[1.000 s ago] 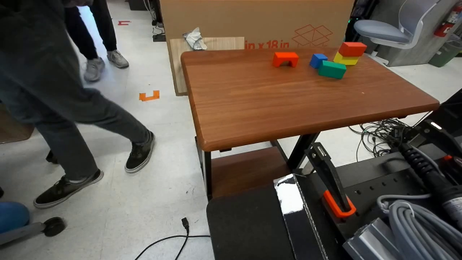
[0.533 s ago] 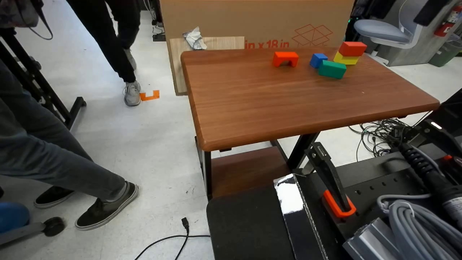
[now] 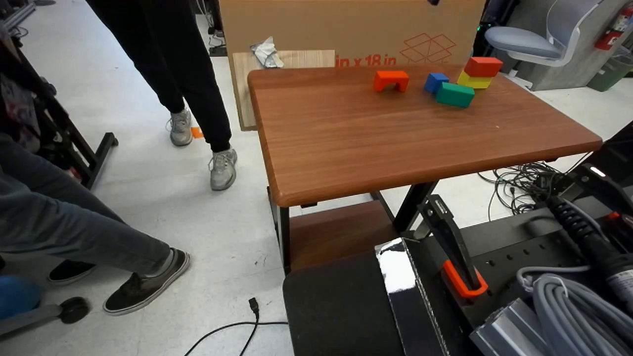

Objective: Pick up all the objects on the table and put them in order

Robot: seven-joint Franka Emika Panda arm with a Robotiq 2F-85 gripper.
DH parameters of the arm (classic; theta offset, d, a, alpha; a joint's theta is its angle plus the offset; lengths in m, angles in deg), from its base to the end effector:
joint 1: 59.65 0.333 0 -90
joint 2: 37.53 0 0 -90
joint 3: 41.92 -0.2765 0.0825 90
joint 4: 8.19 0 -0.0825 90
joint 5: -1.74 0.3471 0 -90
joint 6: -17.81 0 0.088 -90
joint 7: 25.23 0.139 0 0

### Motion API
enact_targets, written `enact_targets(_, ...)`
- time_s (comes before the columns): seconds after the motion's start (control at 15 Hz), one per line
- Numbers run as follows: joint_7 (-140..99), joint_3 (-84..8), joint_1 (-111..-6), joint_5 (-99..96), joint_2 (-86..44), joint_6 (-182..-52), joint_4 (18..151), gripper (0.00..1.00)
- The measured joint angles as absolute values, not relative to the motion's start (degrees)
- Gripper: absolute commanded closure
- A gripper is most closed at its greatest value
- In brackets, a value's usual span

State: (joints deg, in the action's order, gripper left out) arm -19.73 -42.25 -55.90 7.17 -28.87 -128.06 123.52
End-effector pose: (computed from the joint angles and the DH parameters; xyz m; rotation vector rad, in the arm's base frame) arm 0.5077 0.0367 0.2493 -3.0690 0.1548 -0.1395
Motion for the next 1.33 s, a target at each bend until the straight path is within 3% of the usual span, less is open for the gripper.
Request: enact_targets(1.33,-9.49,-38.97,-51.53,-1.99,-2.15,-129.2,101.31,0.0)
